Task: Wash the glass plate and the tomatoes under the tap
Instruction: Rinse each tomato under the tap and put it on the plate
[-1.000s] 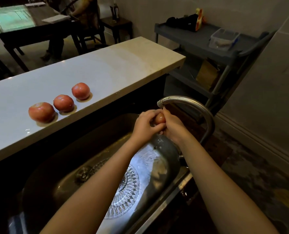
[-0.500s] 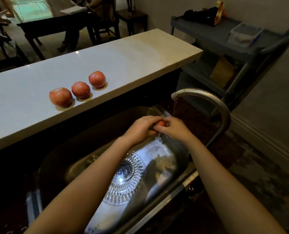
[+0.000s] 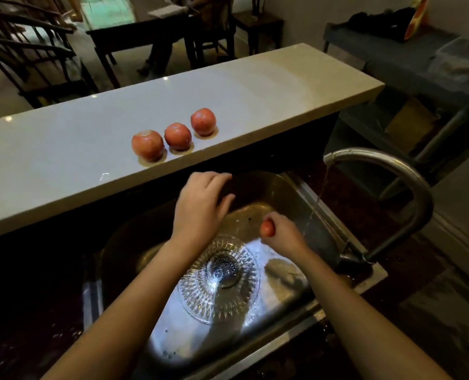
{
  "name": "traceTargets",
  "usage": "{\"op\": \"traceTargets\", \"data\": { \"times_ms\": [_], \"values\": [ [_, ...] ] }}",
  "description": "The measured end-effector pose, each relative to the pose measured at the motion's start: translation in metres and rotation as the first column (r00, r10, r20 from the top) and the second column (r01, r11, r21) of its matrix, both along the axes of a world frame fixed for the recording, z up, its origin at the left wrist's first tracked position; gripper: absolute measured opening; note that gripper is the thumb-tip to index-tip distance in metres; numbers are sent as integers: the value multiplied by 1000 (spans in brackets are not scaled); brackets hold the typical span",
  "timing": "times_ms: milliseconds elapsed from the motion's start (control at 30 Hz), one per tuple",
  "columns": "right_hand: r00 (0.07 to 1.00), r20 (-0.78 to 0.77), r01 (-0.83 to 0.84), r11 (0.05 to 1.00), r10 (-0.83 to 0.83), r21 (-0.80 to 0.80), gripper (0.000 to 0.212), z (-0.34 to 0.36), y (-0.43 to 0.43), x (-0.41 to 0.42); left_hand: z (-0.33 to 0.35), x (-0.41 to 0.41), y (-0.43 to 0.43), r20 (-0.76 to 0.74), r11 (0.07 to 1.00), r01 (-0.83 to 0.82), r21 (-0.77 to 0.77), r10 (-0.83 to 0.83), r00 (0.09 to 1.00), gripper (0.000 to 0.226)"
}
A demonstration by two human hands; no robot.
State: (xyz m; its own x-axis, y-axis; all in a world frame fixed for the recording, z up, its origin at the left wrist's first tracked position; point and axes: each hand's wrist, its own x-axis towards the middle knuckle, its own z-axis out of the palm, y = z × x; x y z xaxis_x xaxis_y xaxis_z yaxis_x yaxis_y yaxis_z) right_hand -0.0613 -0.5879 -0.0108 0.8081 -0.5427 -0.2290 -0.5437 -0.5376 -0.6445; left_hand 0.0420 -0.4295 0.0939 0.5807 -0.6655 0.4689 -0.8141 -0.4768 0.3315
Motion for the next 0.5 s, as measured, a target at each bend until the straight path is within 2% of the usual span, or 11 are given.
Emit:
{"op": "traceTargets", "data": {
  "times_ms": [100, 167, 233, 300, 367, 500],
  "values": [
    [997, 28, -78, 996, 77, 50, 42, -13, 17, 20, 22, 9, 36, 168, 957, -235, -170, 263, 950, 42],
    [993, 18, -120, 990, 119, 72, 47, -24, 27, 34, 28, 22, 55, 149, 920, -379, -104, 391, 908, 54],
    [988, -4, -155, 985, 156, 69, 50, -35, 39, 46, 27, 36, 69, 75, 873, -483, 66, 479, 875, 66],
    [986, -4, -165, 984, 166, 73, 44, -48, 51, 55, 22, 47, 77, 67, 835, -515, 194, 513, 856, 71],
    [982, -21, -185, 980, 187, 69, 34, -64, 64, 62, 14, 55, 82, 106, 815, -525, 245, 515, 850, 70],
    [963, -95, -248, 966, 254, 66, 26, -100, 82, 70, 6, 58, 86, 177, 814, -539, 216, 510, 842, 66]
  ]
}}
